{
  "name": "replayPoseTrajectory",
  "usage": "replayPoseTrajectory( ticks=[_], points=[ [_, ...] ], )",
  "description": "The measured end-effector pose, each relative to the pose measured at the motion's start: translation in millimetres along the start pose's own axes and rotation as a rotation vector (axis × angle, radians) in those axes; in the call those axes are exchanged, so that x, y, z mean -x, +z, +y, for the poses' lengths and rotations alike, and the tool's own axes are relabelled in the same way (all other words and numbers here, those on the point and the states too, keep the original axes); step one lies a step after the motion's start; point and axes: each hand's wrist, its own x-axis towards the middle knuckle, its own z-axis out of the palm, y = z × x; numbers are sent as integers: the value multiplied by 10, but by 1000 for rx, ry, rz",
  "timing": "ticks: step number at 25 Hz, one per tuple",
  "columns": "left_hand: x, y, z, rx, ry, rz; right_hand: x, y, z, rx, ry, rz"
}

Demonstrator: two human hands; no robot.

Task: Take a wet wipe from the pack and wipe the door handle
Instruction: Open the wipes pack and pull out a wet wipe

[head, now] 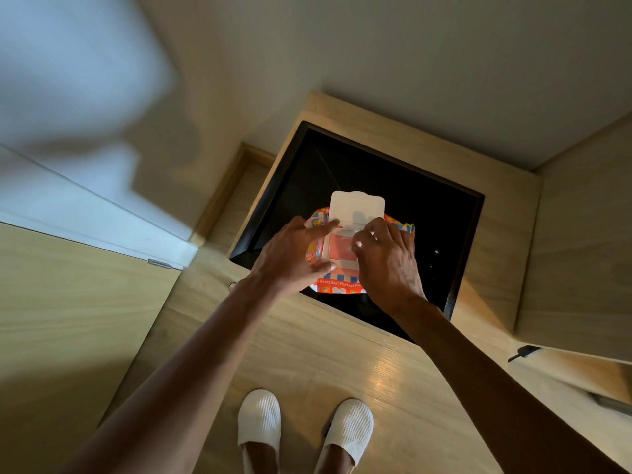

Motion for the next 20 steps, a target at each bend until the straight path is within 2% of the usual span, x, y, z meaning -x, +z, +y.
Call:
replayPoseTrajectory(
  ticks=[3,7,11,17,20],
  points=[
    [-9,-14,15,2,-5,3,18,-38,-66,13,-23,7],
    [5,-7,11,11,-14,9,3,-70,15,-80,74,92],
    [12,8,2,6,-13,3,53,-74,45,-83,16,90],
    [14,0,26,20,-24,-8,21,-93,3,-36,-2,29],
    [18,-2,34,29,-25,-5,1,-78,-5,38,-10,-66]
  ],
)
